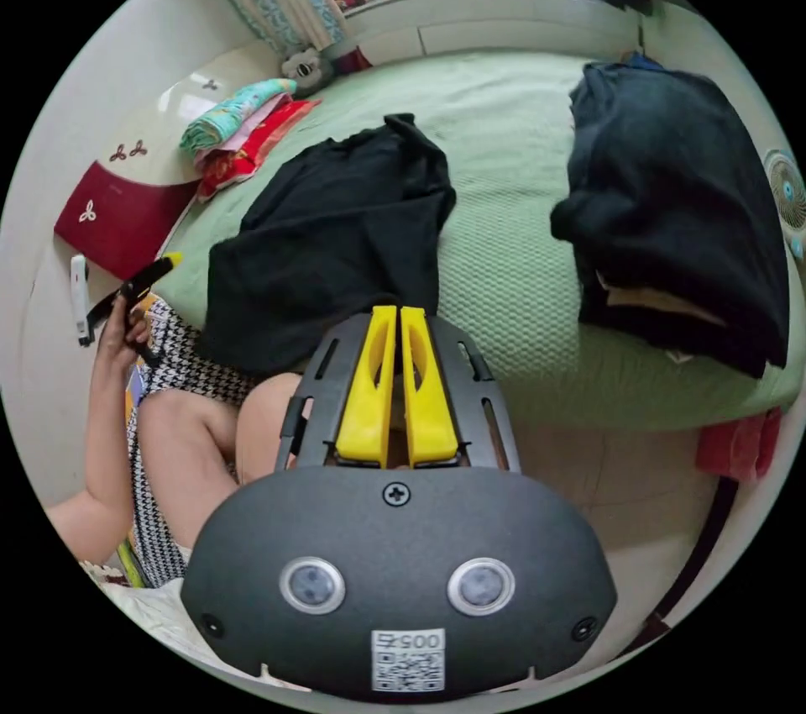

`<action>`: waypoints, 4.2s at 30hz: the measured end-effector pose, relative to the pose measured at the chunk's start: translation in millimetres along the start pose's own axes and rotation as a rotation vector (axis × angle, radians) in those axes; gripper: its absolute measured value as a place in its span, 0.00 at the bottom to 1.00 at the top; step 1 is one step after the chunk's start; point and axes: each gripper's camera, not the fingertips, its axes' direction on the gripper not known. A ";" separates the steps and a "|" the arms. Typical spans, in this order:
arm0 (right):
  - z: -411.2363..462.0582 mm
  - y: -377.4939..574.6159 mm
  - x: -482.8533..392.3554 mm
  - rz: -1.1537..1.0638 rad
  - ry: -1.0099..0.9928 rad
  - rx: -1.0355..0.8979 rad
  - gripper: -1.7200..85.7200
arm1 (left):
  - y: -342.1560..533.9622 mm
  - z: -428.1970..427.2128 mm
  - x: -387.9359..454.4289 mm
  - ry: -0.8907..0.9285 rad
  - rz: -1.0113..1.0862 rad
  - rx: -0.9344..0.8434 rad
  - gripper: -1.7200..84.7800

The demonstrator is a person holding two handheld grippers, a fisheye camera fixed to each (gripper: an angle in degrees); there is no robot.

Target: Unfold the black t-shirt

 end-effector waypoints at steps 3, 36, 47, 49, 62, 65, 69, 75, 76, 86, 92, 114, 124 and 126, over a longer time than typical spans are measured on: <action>-0.1 10.4 5.9 0.010 0.030 -0.005 0.00 | 19.5 23.1 -12.9 0.025 -0.031 -0.087 0.17; -72.5 39.1 12.5 -0.050 -0.116 0.086 0.00 | 71.4 69.3 1.4 0.093 -0.006 -0.331 0.07; -156.3 50.3 28.9 -0.117 -0.175 0.070 0.00 | 40.2 -46.9 11.3 0.142 0.192 -0.310 0.07; -146.1 57.2 35.7 -0.110 -0.224 0.003 0.01 | 44.1 -33.4 5.0 0.139 0.158 -0.345 0.08; -93.1 -74.2 -29.2 -0.316 -0.090 0.161 0.12 | -61.1 46.1 38.0 0.168 0.102 -0.112 0.11; -45.0 -130.6 -61.7 -0.406 -0.064 0.163 0.12 | -88.3 85.8 54.8 0.190 0.097 -0.107 0.11; 46.2 -203.5 -84.1 -0.358 0.019 -0.016 0.09 | -92.5 119.7 65.5 0.225 0.116 -0.187 0.10; 79.7 -292.0 -61.9 -0.130 0.278 -0.006 0.06 | -114.3 125.5 64.7 0.121 0.109 -0.120 0.10; 76.2 -298.2 -57.5 -0.105 0.298 0.008 0.07 | -118.6 127.4 64.5 0.116 0.109 -0.112 0.10; 104.3 -270.8 -94.7 -0.327 0.177 -0.151 0.13 | -133.0 141.0 64.5 0.117 0.087 -0.107 0.10; 93.7 -285.5 -93.1 -0.195 0.222 -0.039 0.03 | -138.7 149.3 70.5 0.135 0.101 -0.120 0.10; 129.8 -318.6 -192.0 -0.252 -0.062 0.021 0.08 | -160.1 184.7 28.5 -0.015 0.152 -0.114 0.18; 195.1 -331.9 -227.4 -0.271 -0.222 -0.054 0.07 | -173.0 178.3 -48.8 0.202 -0.026 -0.143 0.05; 205.4 -341.5 -229.0 -0.270 -0.213 -0.072 0.07 | -171.8 171.2 -69.3 0.230 -0.080 -0.103 0.03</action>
